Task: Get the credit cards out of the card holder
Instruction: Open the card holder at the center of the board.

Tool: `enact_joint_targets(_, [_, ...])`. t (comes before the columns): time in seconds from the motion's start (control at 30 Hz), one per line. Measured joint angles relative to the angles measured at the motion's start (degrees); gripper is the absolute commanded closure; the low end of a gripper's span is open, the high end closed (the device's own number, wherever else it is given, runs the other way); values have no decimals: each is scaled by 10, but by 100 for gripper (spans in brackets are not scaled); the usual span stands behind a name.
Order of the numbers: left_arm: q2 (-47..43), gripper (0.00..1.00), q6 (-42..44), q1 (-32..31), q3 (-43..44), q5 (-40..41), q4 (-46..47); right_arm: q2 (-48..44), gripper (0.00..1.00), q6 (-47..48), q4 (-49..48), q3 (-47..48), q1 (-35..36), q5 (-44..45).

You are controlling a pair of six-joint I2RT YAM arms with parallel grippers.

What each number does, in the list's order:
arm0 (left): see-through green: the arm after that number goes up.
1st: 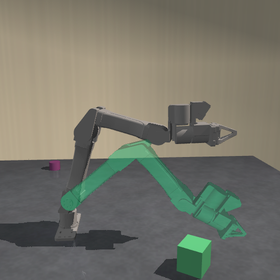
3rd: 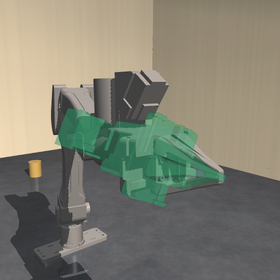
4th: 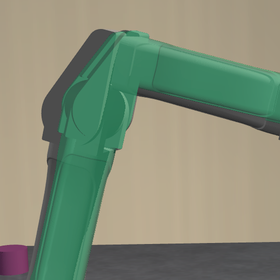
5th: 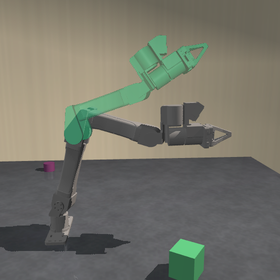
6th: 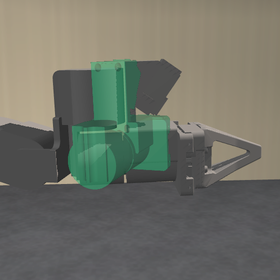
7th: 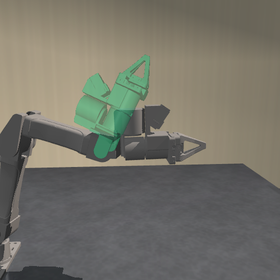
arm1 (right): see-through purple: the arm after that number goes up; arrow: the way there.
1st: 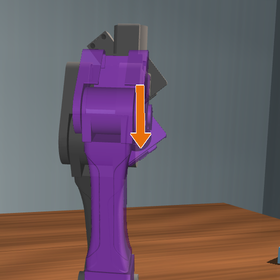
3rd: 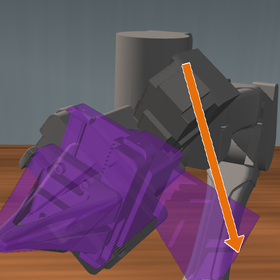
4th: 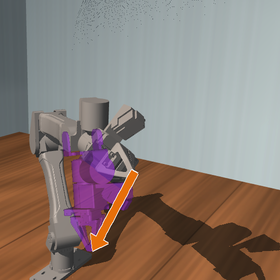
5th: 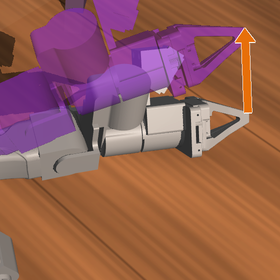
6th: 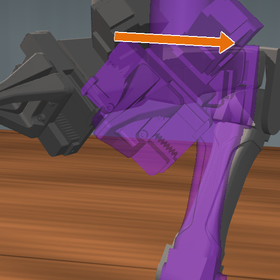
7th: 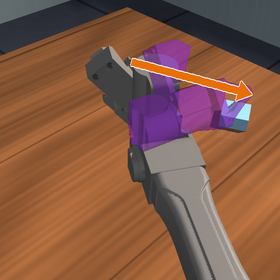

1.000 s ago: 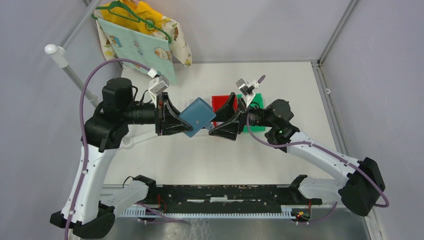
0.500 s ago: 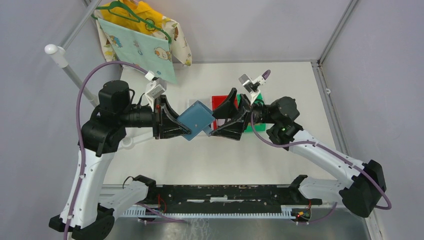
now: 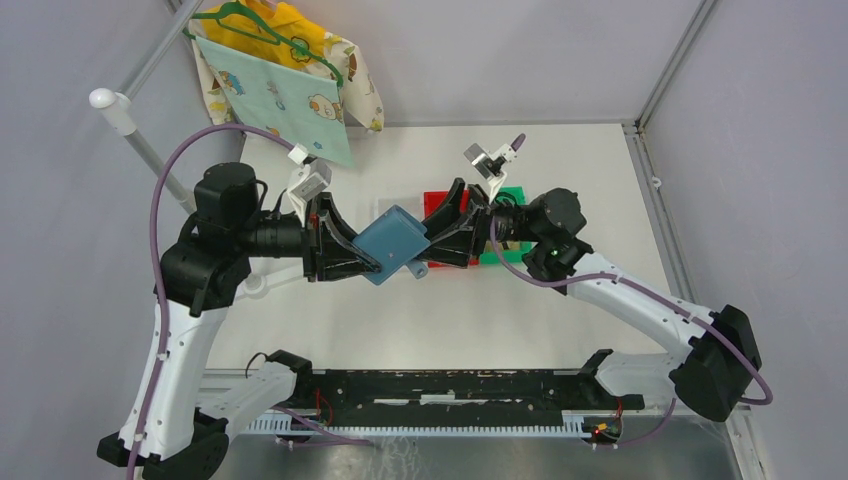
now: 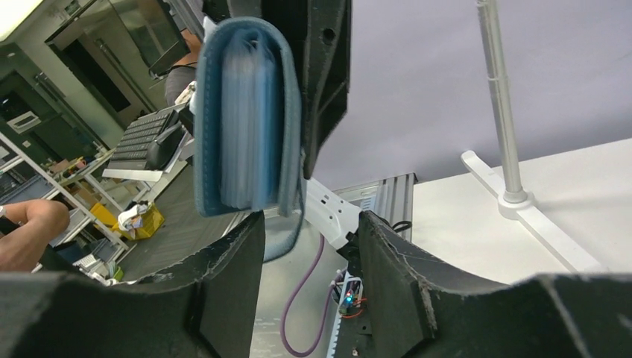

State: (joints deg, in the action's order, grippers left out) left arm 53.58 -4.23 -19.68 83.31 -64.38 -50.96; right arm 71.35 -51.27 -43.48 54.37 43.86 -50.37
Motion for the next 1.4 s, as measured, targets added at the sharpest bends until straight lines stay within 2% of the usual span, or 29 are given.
enact_joint_targets(0.13, [0,98,0,0,0,-4,0,6,49,4,-1,20,19,3])
enact_joint_targets(0.23, [0,97,0,1,0,-7,0,16,57,8,-1,33,31,2])
enact_joint_targets(0.27, [0,93,0,1,0,-7,0,19,61,8,-2,36,34,0])
enact_joint_targets(0.3, [0,82,0,2,0,-6,0,21,66,8,-3,36,37,0])
enact_joint_targets(0.4, [-2,24,1,3,0,-2,0,23,90,6,-12,37,46,2])
enact_joint_targets(0.43, [-4,14,10,3,0,3,1,23,99,4,-15,37,47,7])
enact_joint_targets(0.47, [-5,5,18,3,0,16,0,23,100,3,-18,36,49,15])
enact_joint_targets(0.5, [-5,1,26,1,0,31,-2,24,100,5,-15,36,51,22])
enact_joint_targets(0.57, [-6,0,39,0,0,79,-3,22,100,19,12,37,53,42])
enact_joint_targets(0.7, [-11,0,71,0,-9,202,5,7,100,94,166,55,59,119])
enact_joint_targets(0.83, [-58,0,118,0,-75,289,41,11,100,169,377,138,74,255])
enact_joint_targets(0.93, [-98,0,139,0,-123,314,58,21,100,210,481,195,101,363])
enact_joint_targets(1.03, [-122,0,148,0,-152,323,76,24,100,235,532,208,133,423])
enact_joint_targets(1.17, [-117,0,150,0,-157,339,99,38,100,255,579,214,158,458])
enact_joint_targets(1.4, [-115,0,146,0,-175,310,128,47,100,265,606,217,178,499])
